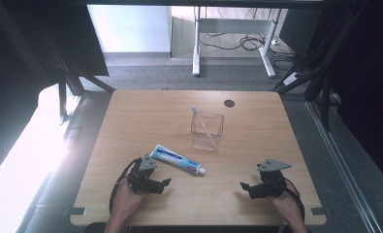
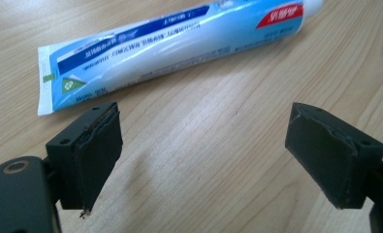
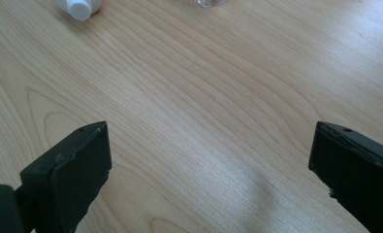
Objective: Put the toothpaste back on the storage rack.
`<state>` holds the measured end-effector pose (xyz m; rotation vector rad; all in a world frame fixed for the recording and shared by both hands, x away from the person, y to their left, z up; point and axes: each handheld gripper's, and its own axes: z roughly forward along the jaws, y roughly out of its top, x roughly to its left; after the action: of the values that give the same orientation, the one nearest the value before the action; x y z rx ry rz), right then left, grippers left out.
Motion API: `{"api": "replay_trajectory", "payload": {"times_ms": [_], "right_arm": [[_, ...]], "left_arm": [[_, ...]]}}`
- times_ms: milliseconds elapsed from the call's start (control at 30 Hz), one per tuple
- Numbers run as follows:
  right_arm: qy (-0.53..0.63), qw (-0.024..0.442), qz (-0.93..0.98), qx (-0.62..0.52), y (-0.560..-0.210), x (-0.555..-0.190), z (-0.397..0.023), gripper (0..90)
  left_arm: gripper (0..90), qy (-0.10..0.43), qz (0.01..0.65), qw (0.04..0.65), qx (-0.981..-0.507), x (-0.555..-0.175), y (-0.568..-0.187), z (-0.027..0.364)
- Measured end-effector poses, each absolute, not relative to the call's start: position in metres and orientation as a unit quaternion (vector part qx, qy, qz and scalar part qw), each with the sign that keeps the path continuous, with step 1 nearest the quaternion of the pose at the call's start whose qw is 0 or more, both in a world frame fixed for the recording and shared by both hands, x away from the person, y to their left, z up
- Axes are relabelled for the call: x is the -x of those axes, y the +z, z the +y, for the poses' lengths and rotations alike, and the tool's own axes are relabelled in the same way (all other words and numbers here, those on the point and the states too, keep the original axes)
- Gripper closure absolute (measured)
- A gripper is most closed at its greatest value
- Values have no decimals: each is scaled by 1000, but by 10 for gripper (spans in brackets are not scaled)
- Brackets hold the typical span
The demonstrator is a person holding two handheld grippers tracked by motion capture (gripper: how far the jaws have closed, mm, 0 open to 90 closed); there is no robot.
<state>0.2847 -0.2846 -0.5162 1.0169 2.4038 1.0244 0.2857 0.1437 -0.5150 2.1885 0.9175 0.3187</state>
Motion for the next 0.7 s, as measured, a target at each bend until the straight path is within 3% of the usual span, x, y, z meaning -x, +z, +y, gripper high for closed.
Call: {"api": "replay_trajectory", "payload": {"times_ms": [167, 700], "right_arm": [[358, 168, 844, -361, -520, -285, -287, 20], [362, 178, 837, -371, -521, -286, -293, 24]], "left_arm": [[189, 124, 352, 364, -853, -287, -510, 140], [613, 94, 350, 368, -856, -299, -502, 130]]}}
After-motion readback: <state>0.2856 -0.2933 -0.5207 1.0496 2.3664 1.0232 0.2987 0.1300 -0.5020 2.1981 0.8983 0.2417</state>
